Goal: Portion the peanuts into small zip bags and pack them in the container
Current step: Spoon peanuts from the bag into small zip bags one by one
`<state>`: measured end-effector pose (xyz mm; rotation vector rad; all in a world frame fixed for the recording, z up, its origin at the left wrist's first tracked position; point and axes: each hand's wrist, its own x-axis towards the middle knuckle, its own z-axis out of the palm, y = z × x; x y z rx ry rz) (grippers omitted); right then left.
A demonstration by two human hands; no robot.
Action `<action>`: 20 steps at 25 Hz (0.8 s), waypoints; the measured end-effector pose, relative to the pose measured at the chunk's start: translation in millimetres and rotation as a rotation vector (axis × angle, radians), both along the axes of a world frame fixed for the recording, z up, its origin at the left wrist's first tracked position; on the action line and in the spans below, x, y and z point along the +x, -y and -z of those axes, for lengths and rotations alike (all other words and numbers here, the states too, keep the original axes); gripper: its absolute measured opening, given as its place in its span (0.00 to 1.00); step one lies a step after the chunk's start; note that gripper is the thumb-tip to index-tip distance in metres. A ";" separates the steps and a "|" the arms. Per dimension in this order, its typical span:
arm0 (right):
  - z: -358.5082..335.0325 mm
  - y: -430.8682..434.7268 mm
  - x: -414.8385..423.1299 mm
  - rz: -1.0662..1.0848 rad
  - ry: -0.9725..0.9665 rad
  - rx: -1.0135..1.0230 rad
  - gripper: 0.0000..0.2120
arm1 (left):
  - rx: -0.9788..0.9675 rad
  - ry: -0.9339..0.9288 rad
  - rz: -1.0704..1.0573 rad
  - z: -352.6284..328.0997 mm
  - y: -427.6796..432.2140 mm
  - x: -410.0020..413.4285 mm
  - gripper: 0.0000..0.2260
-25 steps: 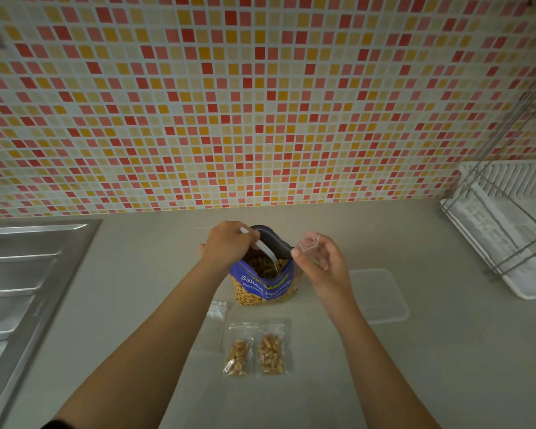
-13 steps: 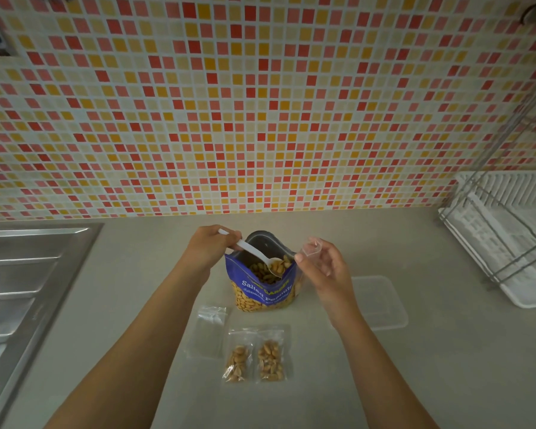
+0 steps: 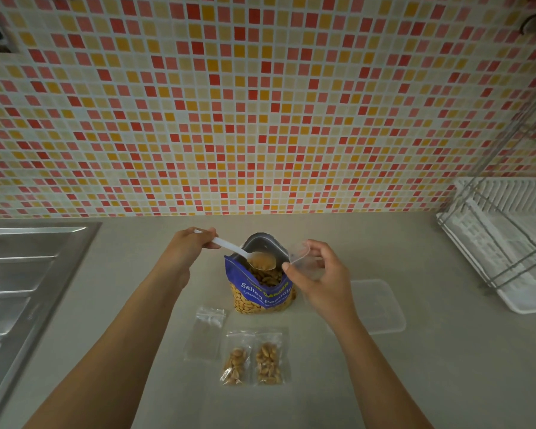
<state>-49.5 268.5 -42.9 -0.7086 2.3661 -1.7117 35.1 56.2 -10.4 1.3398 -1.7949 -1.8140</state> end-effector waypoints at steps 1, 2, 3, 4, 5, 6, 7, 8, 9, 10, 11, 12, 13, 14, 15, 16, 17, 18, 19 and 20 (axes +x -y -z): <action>0.3 1.5 0.4 0.004 -0.032 0.036 0.21 | 0.003 -0.002 -0.009 -2.2 2.1 0.4 0.08; 1.1 2.9 0.4 0.011 -0.061 0.074 0.22 | 0.003 -0.003 -0.022 -5.5 4.2 0.2 0.08; 1.8 4.4 0.2 0.021 -0.091 0.110 0.23 | 0.003 -0.009 -0.034 -9.5 6.6 -0.2 0.07; 1.9 5.9 -0.1 0.035 -0.117 0.139 0.24 | 0.003 -0.016 -0.045 -14.5 8.7 -1.5 0.07; 0.5 7.4 0.3 0.048 -0.142 0.159 0.24 | 0.002 -0.022 -0.057 -20.3 10.9 -2.5 0.07; -1.2 9.1 0.7 0.060 -0.167 0.172 0.24 | -0.002 -0.026 -0.064 -26.3 12.7 -3.5 0.08; -2.7 10.3 1.1 0.067 -0.192 0.186 0.24 | -0.008 -0.035 -0.064 -31.8 14.3 -4.5 0.08; -4.4 11.9 1.4 0.070 -0.212 0.207 0.24 | -0.014 -0.047 -0.054 -36.8 15.3 -5.8 0.08; -6.1 13.5 1.7 0.067 -0.227 0.233 0.24 | -0.021 -0.055 -0.035 -41.7 15.3 -7.7 0.07; -7.7 14.9 2.0 0.060 -0.235 0.253 0.23 | -0.033 -0.055 -0.016 -46.0 14.2 -9.9 0.06; -9.3 16.2 2.2 0.055 -0.238 0.263 0.23 | -0.051 -0.048 -0.005 -49.1 12.8 -12.7 0.05; -10.8 17.2 2.4 0.052 -0.238 0.263 0.23 | -0.070 -0.041 -0.001 -52.2 10.4 -15.8 0.06; -12.2 18.1 2.6 0.051 -0.235 0.258 0.23 | -0.086 -0.033 0.002 -55.3 7.5 -18.6 0.08; -13.3 18.6 2.6 0.052 -0.231 0.250 0.23 | -0.101 -0.027 0.007 -58.6 4.5 -21.5 0.10; -14.3 19.2 2.2 0.053 -0.228 0.243 0.23 | -0.127 -0.022 0.024 -62.5 1.2 -23.9 0.12; -14.8 19.9 1.9 0.053 -0.223 0.240 0.23 | -0.164 -0.018 0.052 -67.4 -2.1 -26.8 0.11; -15.6 20.9 1.6 0.052 -0.217 0.238 0.23 | -0.208 -0.015 0.082 -72.9 -5.8 -29.5 0.11; -16.7 22.1 1.5 0.049 -0.212 0.236 0.23 | -0.259 -0.016 0.110 -78.9 -9.3 -33.2 0.11; -17.1 23.6 1.1 0.050 -0.210 0.233 0.24 | -0.316 -0.017 0.142 -85.4 -13.3 -37.3 0.11; -18.1 25.6 1.3 0.055 -0.206 0.231 0.24 | -0.386 -0.011 0.187 -91.6 -18.0 -41.8 0.10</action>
